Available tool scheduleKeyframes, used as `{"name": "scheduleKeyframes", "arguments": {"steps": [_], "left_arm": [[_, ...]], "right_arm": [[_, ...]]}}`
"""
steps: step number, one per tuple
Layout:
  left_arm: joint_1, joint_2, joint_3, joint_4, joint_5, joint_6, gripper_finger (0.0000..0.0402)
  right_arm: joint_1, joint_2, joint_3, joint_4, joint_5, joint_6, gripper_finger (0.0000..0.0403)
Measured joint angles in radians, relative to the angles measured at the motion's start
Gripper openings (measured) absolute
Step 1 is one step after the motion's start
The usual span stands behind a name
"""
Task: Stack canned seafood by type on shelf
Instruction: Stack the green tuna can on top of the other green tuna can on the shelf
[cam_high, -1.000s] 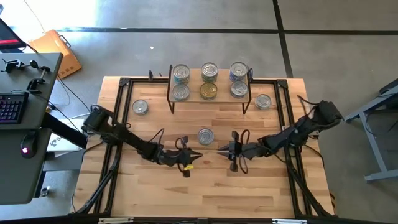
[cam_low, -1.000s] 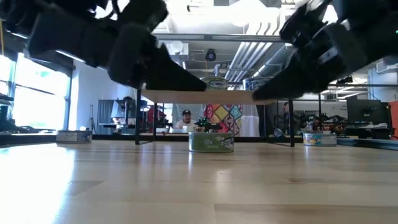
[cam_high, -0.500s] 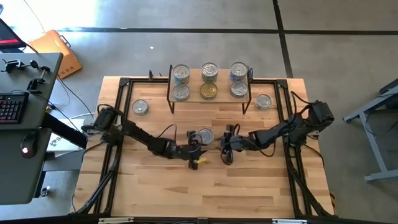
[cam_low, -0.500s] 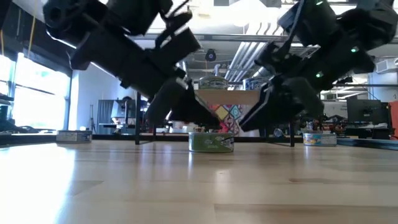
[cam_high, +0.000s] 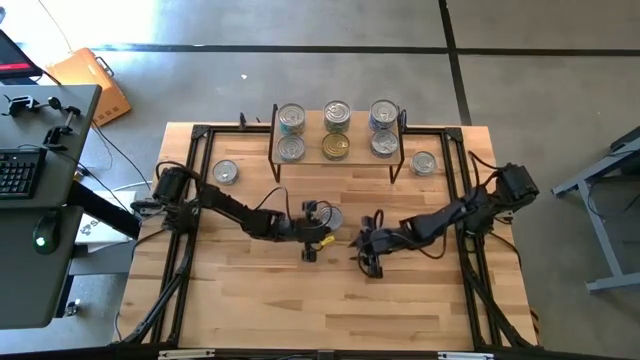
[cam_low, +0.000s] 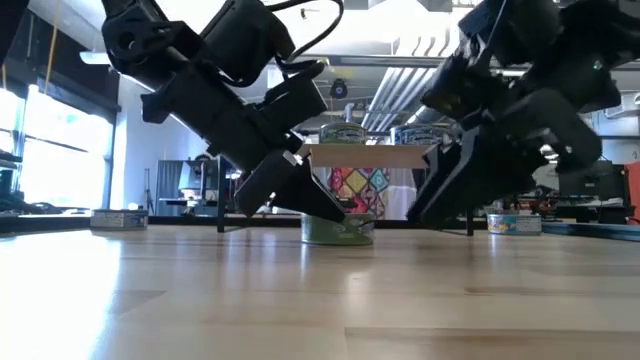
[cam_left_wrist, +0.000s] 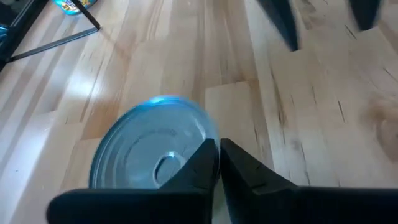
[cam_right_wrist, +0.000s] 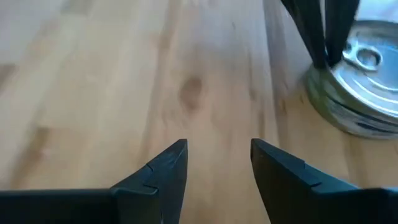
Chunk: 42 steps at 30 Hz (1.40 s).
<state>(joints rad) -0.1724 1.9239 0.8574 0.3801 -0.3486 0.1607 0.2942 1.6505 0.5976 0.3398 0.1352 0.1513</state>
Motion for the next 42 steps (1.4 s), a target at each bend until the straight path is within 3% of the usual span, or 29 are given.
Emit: {"name": "scheduleKeyframes", "arguments": {"steps": [11, 16, 20, 28, 36, 42], "left_arm": [[-0.124, -0.043, -0.006, -0.026, -0.040, -0.001, 0.0001], [-0.161, -0.087, -0.016, -0.030, -0.029, -0.014, 0.0001], [-0.165, -0.111, -0.044, -0.010, -0.033, -0.044, 0.0000], [-0.155, -0.128, -0.206, 0.379, 0.016, -0.046, 0.0000], [-0.148, -0.129, -0.362, 0.744, 0.077, -0.053, 0.0000], [-0.149, -0.129, -0.397, 0.819, 0.126, -0.053, 0.0000]], "right_arm": [[0.042, -0.001, 0.000, 0.181, 0.024, -0.125, 0.0169], [0.042, -0.001, 0.000, 0.233, 0.009, -0.377, 0.0172], [0.031, -0.001, 0.008, 0.249, 0.009, -0.435, 0.0192], [0.005, -0.001, 0.011, 0.201, 0.030, -0.587, 0.0268], [-0.001, 0.008, 0.011, 0.278, 0.106, -0.827, 0.0271], [-0.014, 0.080, 0.011, 0.446, 0.146, -0.924, 0.0271]]}}
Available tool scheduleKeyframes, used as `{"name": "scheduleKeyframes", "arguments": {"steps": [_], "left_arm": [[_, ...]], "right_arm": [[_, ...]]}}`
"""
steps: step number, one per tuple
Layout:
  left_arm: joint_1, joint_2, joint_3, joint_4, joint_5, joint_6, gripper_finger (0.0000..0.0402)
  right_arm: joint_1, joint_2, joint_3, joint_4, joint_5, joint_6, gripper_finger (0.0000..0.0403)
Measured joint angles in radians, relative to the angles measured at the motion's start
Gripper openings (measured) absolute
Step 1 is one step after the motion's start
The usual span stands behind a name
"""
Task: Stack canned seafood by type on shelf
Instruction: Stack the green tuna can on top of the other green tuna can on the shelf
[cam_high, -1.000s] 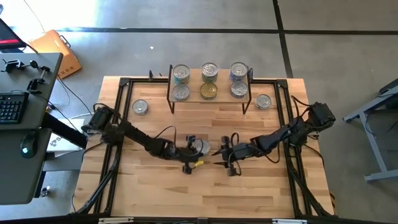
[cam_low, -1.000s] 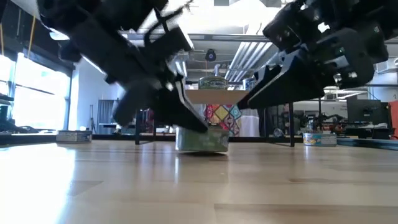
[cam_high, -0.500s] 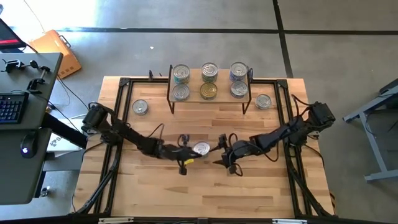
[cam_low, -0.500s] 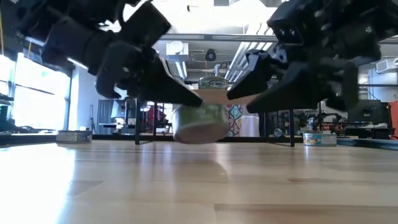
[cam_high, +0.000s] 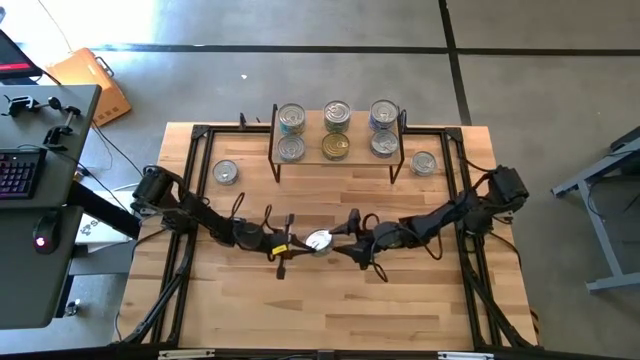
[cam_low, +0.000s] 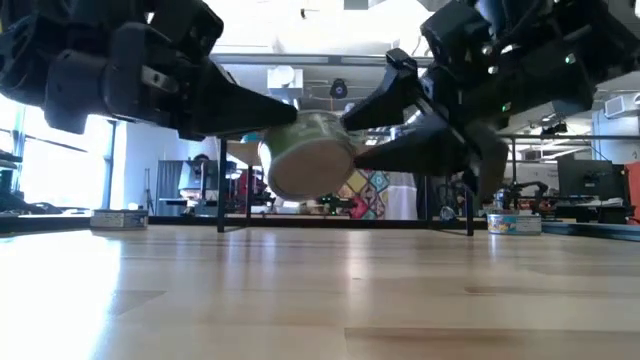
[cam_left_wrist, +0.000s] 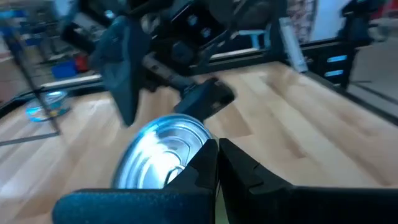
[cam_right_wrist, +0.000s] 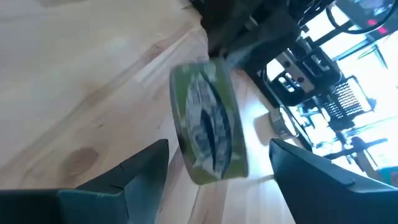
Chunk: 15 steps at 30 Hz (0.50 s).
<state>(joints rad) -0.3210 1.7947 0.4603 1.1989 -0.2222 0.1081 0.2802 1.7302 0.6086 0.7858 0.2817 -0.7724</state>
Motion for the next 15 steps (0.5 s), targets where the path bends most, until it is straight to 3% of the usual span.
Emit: {"name": "scheduleKeyframes", "arguments": {"steps": [9, 15], "left_arm": [[0.000, 0.000, 0.000, 0.014, 0.037, 0.007, 0.0000], [0.000, 0.000, 0.000, -0.011, 0.004, -0.015, 0.0000]], "right_arm": [[0.019, 0.120, 0.120, -0.002, -0.001, -0.022, 0.0259], [0.043, 0.099, 0.233, -0.279, 0.073, 0.017, 0.0173]]}}
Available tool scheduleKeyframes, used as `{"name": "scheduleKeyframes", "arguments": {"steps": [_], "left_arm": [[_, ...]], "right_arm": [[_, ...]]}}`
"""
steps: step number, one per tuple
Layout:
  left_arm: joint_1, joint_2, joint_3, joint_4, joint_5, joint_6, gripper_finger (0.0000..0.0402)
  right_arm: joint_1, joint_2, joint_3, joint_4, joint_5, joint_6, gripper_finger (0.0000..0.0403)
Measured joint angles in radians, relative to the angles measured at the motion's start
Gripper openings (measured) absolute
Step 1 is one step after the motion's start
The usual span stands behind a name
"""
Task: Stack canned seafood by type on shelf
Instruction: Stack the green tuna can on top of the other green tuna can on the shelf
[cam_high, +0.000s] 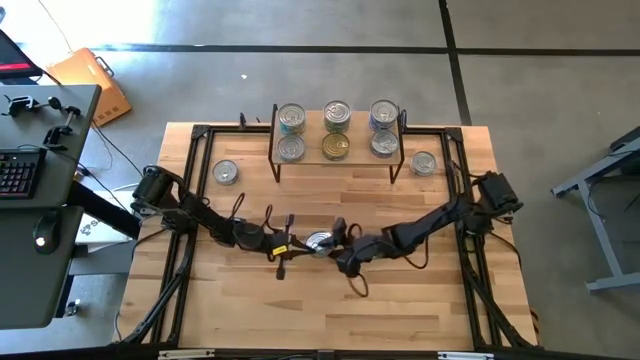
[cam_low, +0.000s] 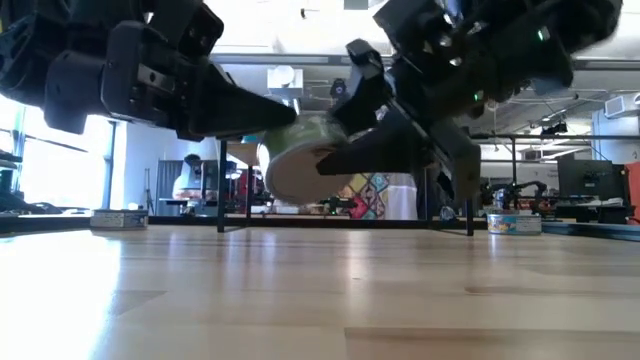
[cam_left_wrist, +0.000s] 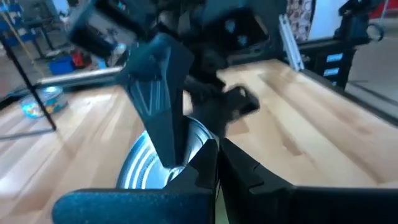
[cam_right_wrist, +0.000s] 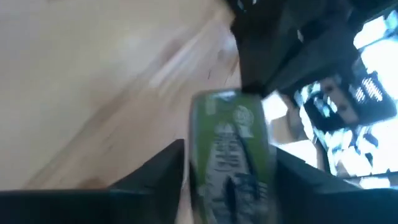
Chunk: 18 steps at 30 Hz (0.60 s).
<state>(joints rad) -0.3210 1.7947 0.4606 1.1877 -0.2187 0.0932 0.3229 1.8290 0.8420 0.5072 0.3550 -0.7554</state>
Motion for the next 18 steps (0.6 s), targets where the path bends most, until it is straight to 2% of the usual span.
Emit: {"name": "scheduleKeyframes", "arguments": {"steps": [3, 8, 13, 16, 18], "left_arm": [[0.000, 0.000, 0.000, -0.024, -0.026, -0.007, 0.0003], [-0.027, -0.033, 0.002, -0.107, -0.155, -0.030, 0.0019], [-0.075, -0.105, 0.002, -0.276, -0.351, -0.054, 0.0024], [-0.094, -0.119, 0.002, -0.307, -0.386, -0.088, 0.0024], [-0.100, -0.120, 0.002, -0.308, -0.390, -0.114, 0.0022]], "right_arm": [[0.015, -0.013, 0.083, -0.236, 0.060, 0.100, 0.0118], [0.058, -0.019, 0.233, -0.656, 0.154, 0.258, 0.0119], [0.108, -0.052, 0.356, -0.982, 0.303, 0.303, 0.0119], [0.104, -0.108, 0.420, -1.094, 0.418, 0.311, 0.0119], [0.083, -0.153, 0.460, -1.105, 0.477, 0.311, 0.0119]]}}
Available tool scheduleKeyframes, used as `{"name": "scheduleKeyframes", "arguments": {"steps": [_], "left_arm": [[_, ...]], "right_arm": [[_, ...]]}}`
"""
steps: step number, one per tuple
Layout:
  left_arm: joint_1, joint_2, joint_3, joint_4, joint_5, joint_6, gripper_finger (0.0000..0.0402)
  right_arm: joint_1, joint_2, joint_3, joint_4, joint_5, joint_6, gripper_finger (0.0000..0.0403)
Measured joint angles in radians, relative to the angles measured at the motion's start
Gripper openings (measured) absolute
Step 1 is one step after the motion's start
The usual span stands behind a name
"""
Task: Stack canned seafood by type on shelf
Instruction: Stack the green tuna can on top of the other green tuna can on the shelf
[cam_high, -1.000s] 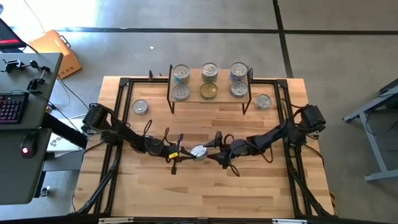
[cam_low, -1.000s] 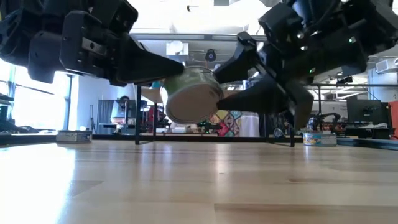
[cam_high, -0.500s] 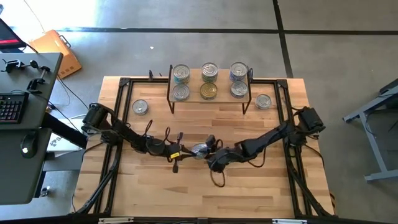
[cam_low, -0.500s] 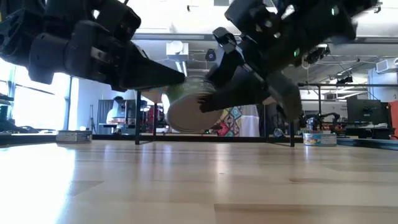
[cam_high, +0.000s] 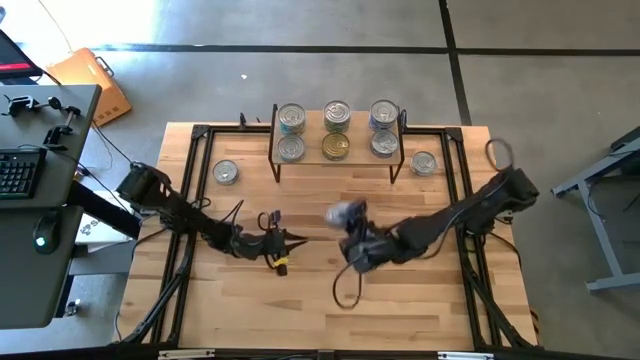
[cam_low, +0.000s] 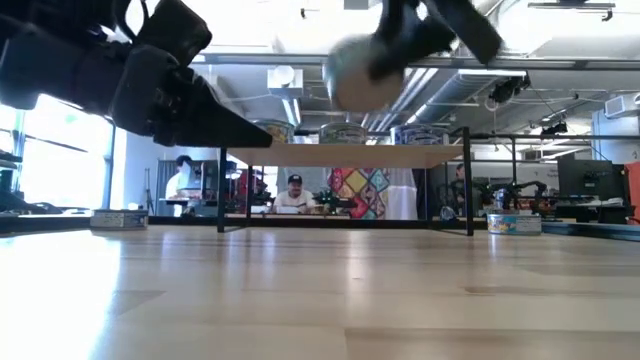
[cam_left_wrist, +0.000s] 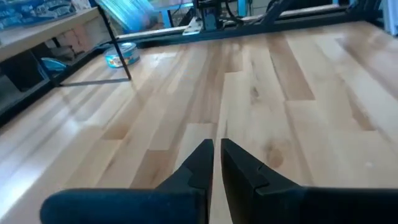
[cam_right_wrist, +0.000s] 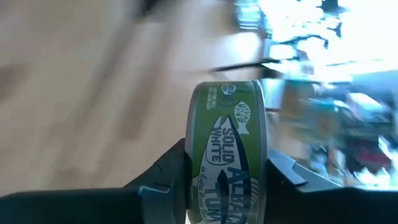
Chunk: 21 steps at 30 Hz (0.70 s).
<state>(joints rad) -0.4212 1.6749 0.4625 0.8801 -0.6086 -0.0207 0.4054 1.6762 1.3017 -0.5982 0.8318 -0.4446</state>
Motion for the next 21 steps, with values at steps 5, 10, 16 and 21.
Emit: {"name": "scheduleKeyframes", "arguments": {"steps": [5, 10, 16, 21], "left_arm": [[0.000, 0.018, 0.000, -0.001, -0.003, -0.038, 0.0019], [0.000, 0.032, 0.000, -0.003, -0.003, -0.057, 0.0018], [0.001, 0.034, 0.000, 0.000, -0.003, -0.057, 0.0018], [0.001, 0.035, 0.000, -0.001, -0.003, -0.058, 0.0018]], "right_arm": [[-0.143, -0.042, 0.070, 0.011, 0.032, -0.014, 0.0119], [-0.323, -0.034, 0.078, 0.122, 0.032, -0.113, 0.0119], [-0.458, -0.033, 0.058, 0.175, -0.039, -0.121, 0.0119], [-0.513, -0.032, 0.058, 0.178, -0.149, -0.113, 0.0119]]}}
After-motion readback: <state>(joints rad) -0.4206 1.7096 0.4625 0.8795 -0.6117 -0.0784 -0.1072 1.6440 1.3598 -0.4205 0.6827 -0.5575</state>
